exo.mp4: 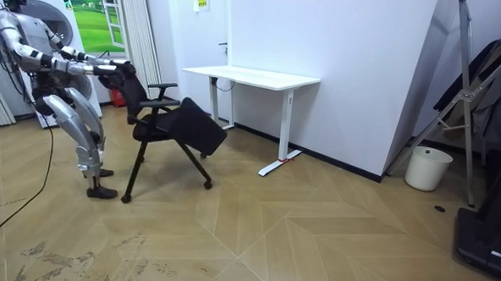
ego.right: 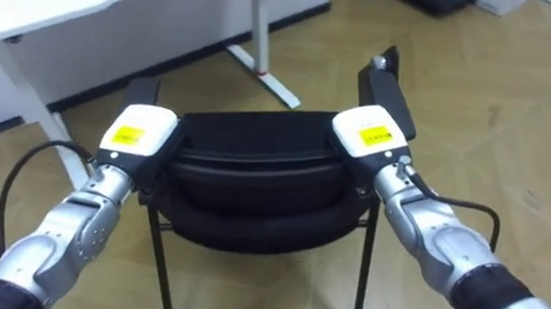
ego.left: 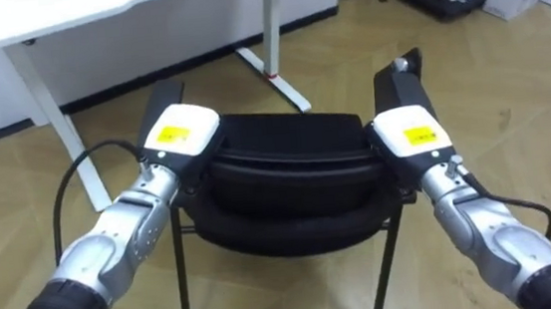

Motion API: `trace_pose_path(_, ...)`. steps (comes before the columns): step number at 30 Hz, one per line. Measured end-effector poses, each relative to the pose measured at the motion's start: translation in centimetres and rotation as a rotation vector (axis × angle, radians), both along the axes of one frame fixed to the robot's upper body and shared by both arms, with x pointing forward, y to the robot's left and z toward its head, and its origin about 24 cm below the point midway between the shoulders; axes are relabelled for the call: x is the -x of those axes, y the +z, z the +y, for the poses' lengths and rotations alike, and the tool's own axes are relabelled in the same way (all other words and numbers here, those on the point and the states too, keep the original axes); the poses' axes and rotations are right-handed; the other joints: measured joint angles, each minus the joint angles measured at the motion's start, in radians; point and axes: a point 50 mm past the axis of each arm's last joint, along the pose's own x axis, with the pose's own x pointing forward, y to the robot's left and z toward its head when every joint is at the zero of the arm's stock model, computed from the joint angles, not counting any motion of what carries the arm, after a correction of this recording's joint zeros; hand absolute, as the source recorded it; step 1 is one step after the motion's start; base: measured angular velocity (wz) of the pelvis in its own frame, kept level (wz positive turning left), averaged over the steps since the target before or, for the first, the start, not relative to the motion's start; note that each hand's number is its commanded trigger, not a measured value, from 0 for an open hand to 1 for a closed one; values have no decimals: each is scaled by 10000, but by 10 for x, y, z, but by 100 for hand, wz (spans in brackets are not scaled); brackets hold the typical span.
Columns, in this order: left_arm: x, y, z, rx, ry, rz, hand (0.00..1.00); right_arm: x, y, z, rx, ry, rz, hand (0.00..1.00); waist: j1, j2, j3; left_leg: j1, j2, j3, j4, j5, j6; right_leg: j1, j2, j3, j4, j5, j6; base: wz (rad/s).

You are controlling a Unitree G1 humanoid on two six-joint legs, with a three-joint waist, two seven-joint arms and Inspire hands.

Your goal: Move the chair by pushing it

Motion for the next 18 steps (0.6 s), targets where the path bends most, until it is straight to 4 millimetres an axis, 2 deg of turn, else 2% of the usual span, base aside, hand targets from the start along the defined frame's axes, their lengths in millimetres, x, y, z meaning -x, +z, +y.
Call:
trace_pose_path(1, -2, 2, 0, 38, 122, -88, 100, -5, 4, 0, 37, -6, -112, 100, 22, 45, 11, -75, 413, 132, 152, -135, -278, 14, 6, -352, 281, -131, -247, 59)
trace_pose_path(2, -4, 3, -1, 111, 235, -124, 100, -9, 7, 0, 74, 19, -184, 100, 166, 96, 3, -19, 811, 382, 138, -230, -518, 2, 185, -424, 468, -278, -500, 28)
trace_pose_path(3, -4, 3, -3, 185, 238, -122, 100, -10, 8, 0, 86, 18, -216, 100, 242, 150, -23, 2, 988, 415, 116, -255, -621, 5, 321, -432, 517, -343, -610, 8)
trace_pose_path(4, -5, 4, -2, 247, 347, -165, 100, -13, 11, 1, 131, 79, -284, 100, 332, 198, -41, 53, 1186, 357, 109, -255, -656, 18, 517, -457, 678, -503, -876, 19)
trace_pose_path(5, -6, 5, 0, 308, 478, -206, 100, -18, 15, 3, 177, 178, -338, 100, 346, 56, 34, 45, 1278, 383, 459, -183, -667, 9, 547, -460, 1017, -758, -1161, 31)
trace_pose_path(6, -6, 5, 2, 307, 532, -206, 100, -20, 17, 4, 187, 198, -340, 100, 311, 36, 49, -87, 1292, 416, 923, -76, -633, 0, 562, -434, 1242, -964, -1231, 48)
trace_pose_path(7, -8, 6, 1, 315, 590, -235, 100, -22, 18, 3, 242, 173, -280, 100, 277, -23, 81, -584, 1375, 533, 2172, 394, -427, 21, 649, -343, 1609, -1314, -1377, 49)
trace_pose_path(8, -8, 5, 1, 361, 633, -201, 100, -23, 18, 4, 221, 224, -219, 100, 304, -61, 98, -1264, 1480, 565, 3474, 1344, -306, 125, 727, -324, 1870, -1612, -1502, 40)
trace_pose_path(9, -7, 4, 0, 413, 630, -167, 100, -23, 17, 4, 258, 242, -132, 100, 346, -86, 92, -1618, 1506, 570, 4080, 1983, -260, 198, 735, -322, 1954, -1745, -1540, 17)
trace_pose_path(10, -6, 1, -1, 457, 657, -44, 100, -23, 15, 3, 244, 259, -23, 100, 465, -108, 98, -2304, 1472, 569, 5436, 3309, -200, 374, 727, -344, 2105, -1979, -1620, 7)
trace_pose_path(11, -6, -1, -2, 490, 667, 16, 100, -22, 14, 1, 221, 247, 50, 100, 523, -169, 118, -3020, 1357, 624, 6897, 3824, -225, 533, 646, -379, 2268, -2193, -1714, 8)
trace_pose_path(12, -5, -2, -2, 475, 662, 22, 100, -22, 13, 1, 219, 263, 86, 100, 549, -229, 135, -3391, 1244, 693, 7613, 3831, -184, 625, 574, -416, 2351, -2269, -1817, 20)
trace_pose_path(13, -4, -3, -1, 431, 678, -32, 100, -22, 11, 1, 198, 258, 144, 100, 550, -374, 197, -4044, 1021, 937, 8649, 3801, -144, 830, 400, -574, 2439, -2414, -1934, 22)
trace_pose_path(14, -4, -3, -1, 425, 655, -66, 100, -22, 11, 1, 166, 260, 168, 100, 523, -458, 218, -4368, 901, 1046, 8987, 3777, -108, 913, 309, -665, 2447, -2459, -1923, 26)
trace_pose_path(15, -4, -2, -1, 379, 612, -118, 100, -22, 11, 2, 151, 283, 160, 100, 543, -551, 300, -4934, 875, 1381, 9268, 3633, 25, 1072, 230, -779, 2420, -2497, -1939, 24)
trace_pose_path(16, -4, -2, 0, 369, 657, -137, 100, -23, 13, 1, 171, 306, 123, 100, 520, -572, 362, -5374, 883, 1632, 9126, 3498, 206, 1198, 224, -873, 2365, -2559, -1921, 19)
trace_pose_path(17, -4, -2, 0, 380, 670, -132, 100, -23, 13, 0, 166, 311, 118, 100, 521, -580, 382, -5529, 906, 1760, 8908, 3473, 239, 1240, 223, -885, 2360, -2602, -1918, 16)
trace_pose_path(18, -4, -2, 0, 395, 683, -150, 100, -24, 13, 0, 189, 337, 112, 100, 496, -548, 411, -5632, 895, 1960, 8166, 3460, 246, 1372, 226, -932, 2318, -2651, -1908, 13)
